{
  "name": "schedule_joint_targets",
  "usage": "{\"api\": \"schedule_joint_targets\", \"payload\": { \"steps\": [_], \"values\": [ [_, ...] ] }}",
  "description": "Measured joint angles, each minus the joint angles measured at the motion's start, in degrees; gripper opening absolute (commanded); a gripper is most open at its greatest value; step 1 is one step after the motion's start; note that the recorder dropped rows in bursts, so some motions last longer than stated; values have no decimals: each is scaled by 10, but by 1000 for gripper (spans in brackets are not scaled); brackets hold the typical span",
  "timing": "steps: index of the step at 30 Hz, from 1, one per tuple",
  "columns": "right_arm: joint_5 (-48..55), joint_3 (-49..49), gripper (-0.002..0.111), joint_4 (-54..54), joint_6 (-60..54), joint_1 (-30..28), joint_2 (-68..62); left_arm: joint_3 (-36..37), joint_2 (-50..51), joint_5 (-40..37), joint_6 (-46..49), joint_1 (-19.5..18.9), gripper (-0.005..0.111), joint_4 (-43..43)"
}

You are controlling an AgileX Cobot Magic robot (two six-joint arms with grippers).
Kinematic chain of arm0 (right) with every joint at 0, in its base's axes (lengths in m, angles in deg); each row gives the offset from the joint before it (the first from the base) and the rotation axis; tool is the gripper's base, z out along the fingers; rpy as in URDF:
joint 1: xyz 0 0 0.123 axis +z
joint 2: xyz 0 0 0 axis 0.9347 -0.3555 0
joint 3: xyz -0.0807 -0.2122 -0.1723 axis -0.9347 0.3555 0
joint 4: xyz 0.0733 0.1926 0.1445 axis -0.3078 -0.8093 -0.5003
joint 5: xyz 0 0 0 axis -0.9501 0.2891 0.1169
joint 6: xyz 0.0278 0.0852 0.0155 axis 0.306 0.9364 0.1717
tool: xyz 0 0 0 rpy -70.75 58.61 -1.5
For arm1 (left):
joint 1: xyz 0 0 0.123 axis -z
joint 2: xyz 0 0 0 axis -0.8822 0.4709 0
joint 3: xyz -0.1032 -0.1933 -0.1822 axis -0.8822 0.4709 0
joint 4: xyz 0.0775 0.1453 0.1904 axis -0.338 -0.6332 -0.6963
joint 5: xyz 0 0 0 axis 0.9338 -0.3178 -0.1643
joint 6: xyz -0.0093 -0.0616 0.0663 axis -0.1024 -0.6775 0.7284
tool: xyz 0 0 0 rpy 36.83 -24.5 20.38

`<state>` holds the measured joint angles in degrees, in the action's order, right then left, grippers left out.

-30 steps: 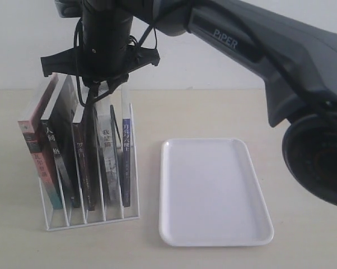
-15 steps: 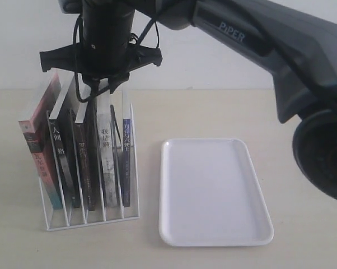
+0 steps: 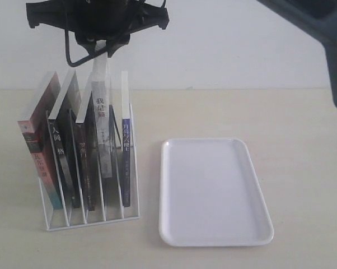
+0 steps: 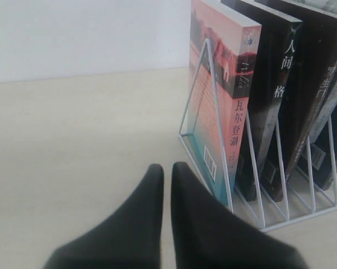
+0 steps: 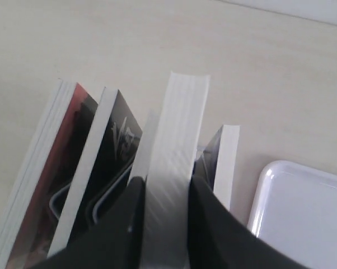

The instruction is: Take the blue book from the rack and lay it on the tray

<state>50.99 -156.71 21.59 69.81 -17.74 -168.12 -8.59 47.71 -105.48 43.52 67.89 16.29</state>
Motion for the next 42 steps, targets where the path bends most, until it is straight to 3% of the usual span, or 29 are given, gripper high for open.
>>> {"api": "schedule_joint_targets", "payload": {
  "steps": [39, 42],
  "values": [
    [1, 0, 0, -13, 6, 5, -52, 0, 0, 0, 0, 0, 5, 0],
    [1, 0, 7, -15, 6, 5, -52, 0, 0, 0, 0, 0, 5, 0]
  ]
}}
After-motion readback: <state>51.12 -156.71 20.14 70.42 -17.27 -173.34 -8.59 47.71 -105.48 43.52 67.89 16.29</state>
